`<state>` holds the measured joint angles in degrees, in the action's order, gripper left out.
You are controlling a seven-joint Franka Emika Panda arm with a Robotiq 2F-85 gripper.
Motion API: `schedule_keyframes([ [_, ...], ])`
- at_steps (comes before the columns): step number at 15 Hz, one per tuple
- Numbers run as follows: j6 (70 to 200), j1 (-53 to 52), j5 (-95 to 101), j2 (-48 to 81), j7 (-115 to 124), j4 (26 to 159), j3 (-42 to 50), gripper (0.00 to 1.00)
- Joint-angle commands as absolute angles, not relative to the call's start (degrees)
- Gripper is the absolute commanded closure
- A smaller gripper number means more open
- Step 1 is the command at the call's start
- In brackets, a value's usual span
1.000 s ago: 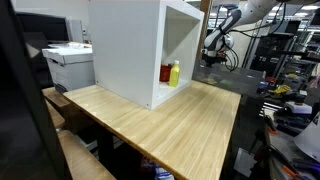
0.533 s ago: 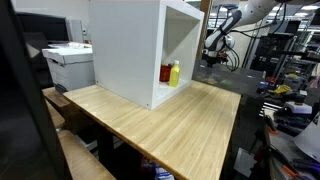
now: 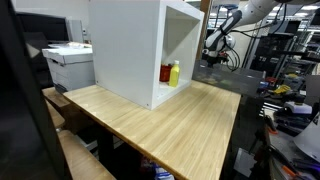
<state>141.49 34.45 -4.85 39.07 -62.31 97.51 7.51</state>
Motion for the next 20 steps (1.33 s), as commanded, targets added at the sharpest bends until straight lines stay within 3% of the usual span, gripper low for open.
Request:
schedule_keyframes([
  [1, 141.8, 34.8, -4.7, 38.9, -61.1, 98.0, 7.2, 0.34],
  [2, 141.8, 34.8, -4.7, 39.0, -61.1, 98.0, 7.2, 0.38],
  [5, 141.7, 34.8, -4.7, 39.1, -61.0, 97.8, 7.3, 0.37],
  [9, 141.6, 34.8, -4.7, 39.1, -60.9, 97.8, 7.3, 0.48],
  [13, 141.5, 34.7, -4.6, 39.0, -60.9, 97.8, 7.3, 0.65],
  [15, 141.5, 34.8, -4.6, 39.0, -61.0, 97.7, 7.3, 0.77],
  [20, 141.3, 34.8, -4.6, 38.7, -61.1, 97.7, 7.4, 0.78],
])
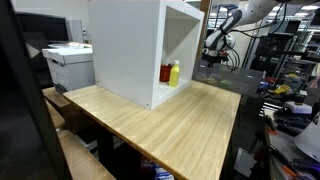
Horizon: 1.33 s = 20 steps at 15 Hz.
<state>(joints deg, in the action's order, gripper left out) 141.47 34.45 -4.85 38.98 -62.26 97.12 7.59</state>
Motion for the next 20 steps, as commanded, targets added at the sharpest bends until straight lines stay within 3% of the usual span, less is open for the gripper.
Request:
schedule_keyframes([
  [1, 141.0, 34.7, -4.5, 38.5, -60.9, 97.8, 7.5, 0.78],
  [20, 137.1, 33.8, -3.6, 34.8, -60.6, 98.6, 8.3, 0.78],
])
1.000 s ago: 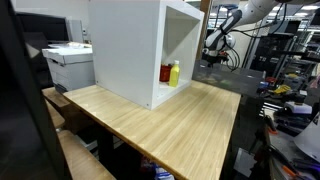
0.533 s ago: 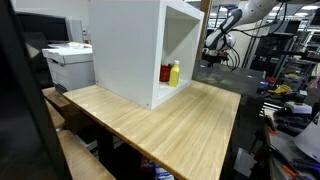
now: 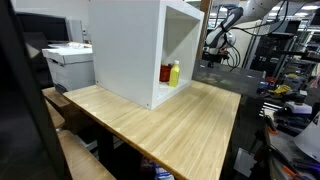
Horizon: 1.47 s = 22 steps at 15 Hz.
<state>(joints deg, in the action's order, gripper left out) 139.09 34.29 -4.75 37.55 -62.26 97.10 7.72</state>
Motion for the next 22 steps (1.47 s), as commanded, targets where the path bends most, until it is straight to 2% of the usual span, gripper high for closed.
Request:
schedule_keyframes([
  [1, 136.9, 33.6, -3.5, 34.5, -60.5, 98.7, 8.5, 0.78],
  [22, 129.3, 30.7, -1.4, 27.2, -61.1, 99.0, 11.5, 0.78],
])
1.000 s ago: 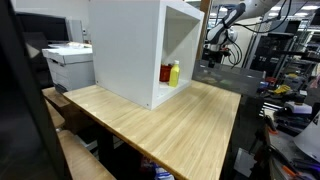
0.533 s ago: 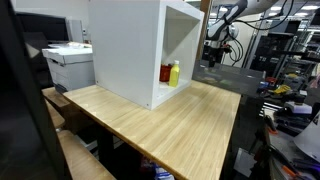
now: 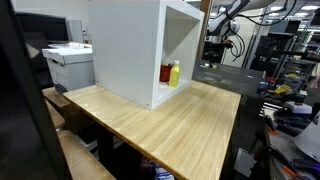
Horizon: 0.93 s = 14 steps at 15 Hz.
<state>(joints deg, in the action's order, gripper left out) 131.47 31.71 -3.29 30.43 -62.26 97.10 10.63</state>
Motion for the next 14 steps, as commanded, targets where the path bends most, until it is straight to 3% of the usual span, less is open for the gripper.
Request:
schedule_keyframes([
  [1, 128.5, 30.5, -1.2, 26.8, -61.0, 98.9, 11.7, 0.78],
  [14, 121.7, 28.9, -0.3, 22.3, -61.6, 97.8, 13.5, 0.78],
])
